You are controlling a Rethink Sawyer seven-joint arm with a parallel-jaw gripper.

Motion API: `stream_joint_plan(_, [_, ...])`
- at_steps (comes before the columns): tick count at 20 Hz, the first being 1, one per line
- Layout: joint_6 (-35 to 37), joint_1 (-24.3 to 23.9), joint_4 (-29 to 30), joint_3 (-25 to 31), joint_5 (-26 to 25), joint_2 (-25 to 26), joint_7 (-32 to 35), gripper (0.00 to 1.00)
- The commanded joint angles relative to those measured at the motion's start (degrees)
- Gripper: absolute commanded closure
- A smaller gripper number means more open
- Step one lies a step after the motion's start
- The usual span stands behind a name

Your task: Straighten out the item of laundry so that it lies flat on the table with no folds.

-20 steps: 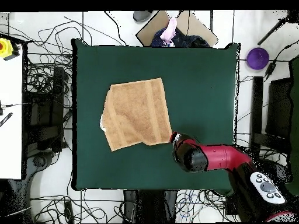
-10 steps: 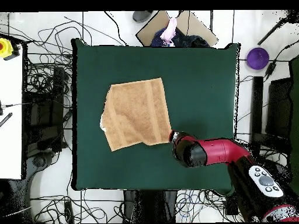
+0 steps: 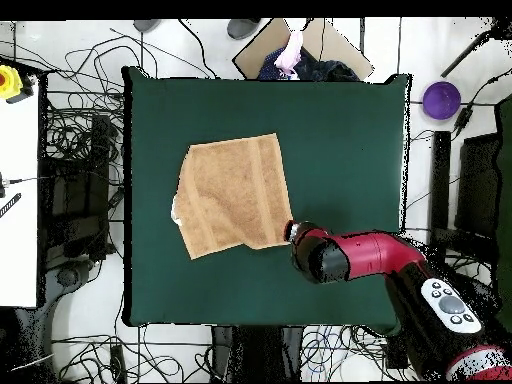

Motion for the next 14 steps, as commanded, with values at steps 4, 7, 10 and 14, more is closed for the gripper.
stream_joint_plan(4, [2.1,0.9,-2.5,4.5,-4.1,4.6,-9.3,0.0])
stream_joint_plan(7, [0.8,1.6,-3.5,4.0,-4.7,6.5,-8.3,0.0])
stream_joint_plan(10, [-0.3,3.3,-3.8,2.3,-5.9,6.2,-6.6,0.0])
stream_joint_plan(14, [2.1,3.3,-3.5,2.5,-5.0,4.3,-6.6,0.0])
